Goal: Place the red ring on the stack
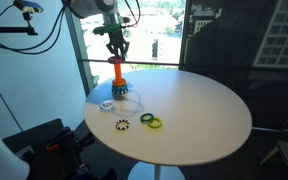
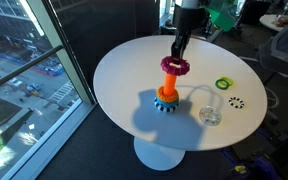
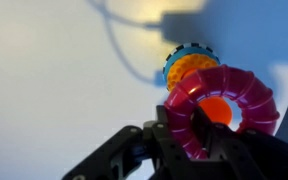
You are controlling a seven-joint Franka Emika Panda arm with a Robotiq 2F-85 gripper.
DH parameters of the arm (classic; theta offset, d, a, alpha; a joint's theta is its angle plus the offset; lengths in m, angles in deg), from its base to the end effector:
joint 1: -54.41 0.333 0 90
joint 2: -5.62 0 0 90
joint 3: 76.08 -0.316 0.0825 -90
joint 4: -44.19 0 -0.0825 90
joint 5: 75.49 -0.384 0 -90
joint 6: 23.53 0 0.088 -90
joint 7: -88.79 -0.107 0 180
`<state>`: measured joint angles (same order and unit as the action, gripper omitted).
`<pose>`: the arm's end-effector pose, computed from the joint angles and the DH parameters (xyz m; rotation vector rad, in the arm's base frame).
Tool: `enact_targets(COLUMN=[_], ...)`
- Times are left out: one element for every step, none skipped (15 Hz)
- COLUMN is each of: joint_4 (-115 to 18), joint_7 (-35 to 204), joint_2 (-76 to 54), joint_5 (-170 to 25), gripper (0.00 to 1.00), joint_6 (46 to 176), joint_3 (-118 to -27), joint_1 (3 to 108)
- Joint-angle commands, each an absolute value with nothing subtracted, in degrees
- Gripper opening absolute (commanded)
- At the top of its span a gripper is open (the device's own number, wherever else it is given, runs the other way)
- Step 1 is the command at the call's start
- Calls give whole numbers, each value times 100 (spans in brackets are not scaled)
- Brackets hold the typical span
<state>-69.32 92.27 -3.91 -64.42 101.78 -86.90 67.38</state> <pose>0.5467 0.2298 0.3894 2.8941 0.8655 0.0997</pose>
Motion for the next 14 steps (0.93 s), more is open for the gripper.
enact_targets(joint_4=[-6741, -6739, -6739, -6742, -6752, -6754, -6757, -6760, -6762, -6763, -6763, -6766, -6769, -6772], joint_7=[9166, 9170, 9174, 9173, 9169, 9174, 9172, 9170, 9163, 9151, 9155, 9148, 9145, 9148], joint_2=[-522, -534, -546, -556, -558, -565, -572, -578, -586, -593, -594, -595, -600, -606], joint_5=[-6265, -6254, -6248, -6246, -6243, -6246, -6238, -6225, -6201, -6156, -6129, -6090, -6055, -6034], gripper=[10, 10, 10, 10, 10, 10, 11, 10, 10, 10, 10, 10, 10, 11], joint_6=[10210, 10219, 10228, 10236, 10256, 10255, 10250, 10245, 10232, 10222, 10218, 10217, 10214, 10214], joint_3=[-8696, -8695, -8695, -8695, -8693, -8692, -8690, -8688, -8683, -8677, -8675, -8672, -8669, -8670], joint_1=[6775, 6779, 6782, 6787, 6791, 6794, 6797, 6800, 6805, 6809, 6808, 6809, 6808, 6806])
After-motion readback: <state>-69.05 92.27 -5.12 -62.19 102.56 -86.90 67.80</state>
